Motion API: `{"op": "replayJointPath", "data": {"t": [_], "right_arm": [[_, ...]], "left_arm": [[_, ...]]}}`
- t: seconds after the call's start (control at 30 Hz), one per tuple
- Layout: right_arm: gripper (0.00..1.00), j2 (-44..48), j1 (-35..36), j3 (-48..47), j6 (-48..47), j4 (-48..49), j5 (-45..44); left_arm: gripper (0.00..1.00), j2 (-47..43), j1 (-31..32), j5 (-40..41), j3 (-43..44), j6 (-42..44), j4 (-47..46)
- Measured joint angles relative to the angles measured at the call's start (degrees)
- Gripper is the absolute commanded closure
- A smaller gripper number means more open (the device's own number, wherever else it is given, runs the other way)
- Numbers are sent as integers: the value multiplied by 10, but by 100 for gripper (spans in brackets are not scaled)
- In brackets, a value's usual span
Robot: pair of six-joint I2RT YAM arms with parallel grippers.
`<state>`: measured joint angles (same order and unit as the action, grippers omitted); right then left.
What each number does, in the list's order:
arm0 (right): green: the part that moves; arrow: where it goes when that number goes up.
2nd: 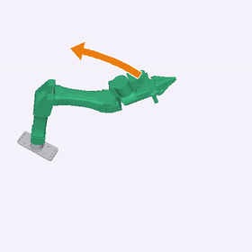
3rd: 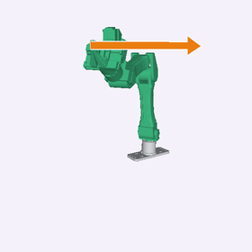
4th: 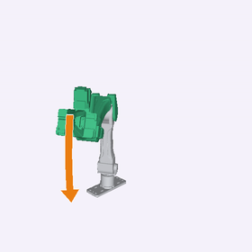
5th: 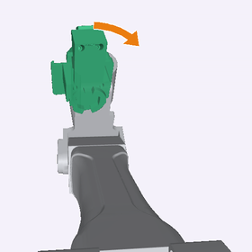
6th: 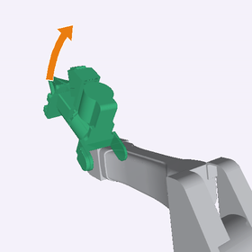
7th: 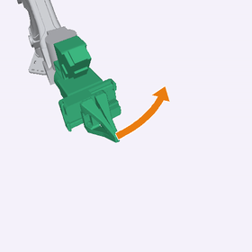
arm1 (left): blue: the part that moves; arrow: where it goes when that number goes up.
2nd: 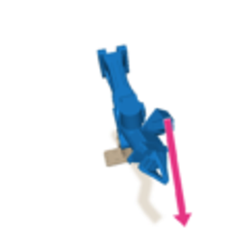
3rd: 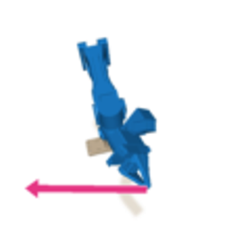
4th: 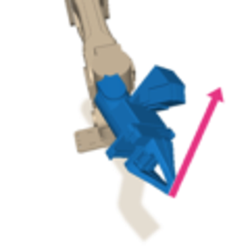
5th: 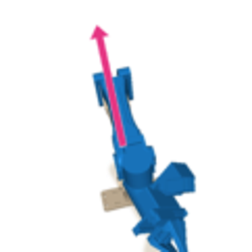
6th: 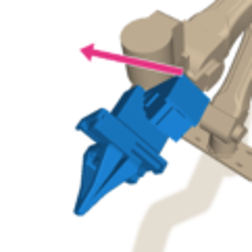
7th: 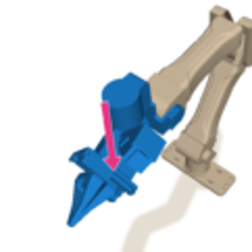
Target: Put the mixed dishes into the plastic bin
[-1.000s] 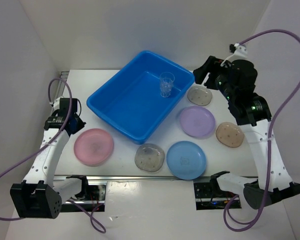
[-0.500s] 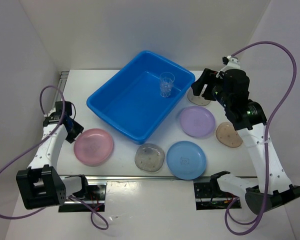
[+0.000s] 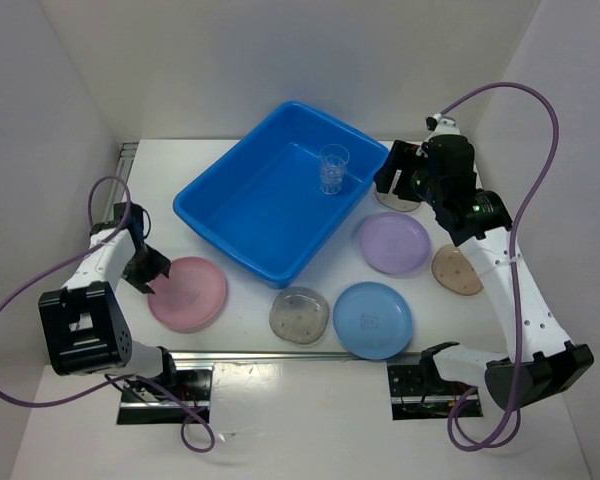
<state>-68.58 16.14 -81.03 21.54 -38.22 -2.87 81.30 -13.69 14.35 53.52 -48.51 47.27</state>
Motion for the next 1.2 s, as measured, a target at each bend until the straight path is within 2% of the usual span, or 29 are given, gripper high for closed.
{"op": "replayJointPath", "data": {"t": [0.13,0.23,0.5,0.77,1.17,1.2], "right_arm": [[23,-14,0,0,0,1,-2],[23,-28,0,0,0,1,-1],[23,-36,0,0,0,1,10],[23,-36,0,0,0,1,14],[23,-36,0,0,0,1,25],[23,-36,0,0,0,1,26]], "left_arm": [[41,-2,-2,-100,-41,-29,-10],[41,-6,0,-136,-81,-51,11],[41,-33,2,-116,-36,-78,60],[42,-49,42,-130,-60,-120,92],[44,-54,49,-184,-76,-173,109],[49,-55,49,-186,-80,-178,112]]}}
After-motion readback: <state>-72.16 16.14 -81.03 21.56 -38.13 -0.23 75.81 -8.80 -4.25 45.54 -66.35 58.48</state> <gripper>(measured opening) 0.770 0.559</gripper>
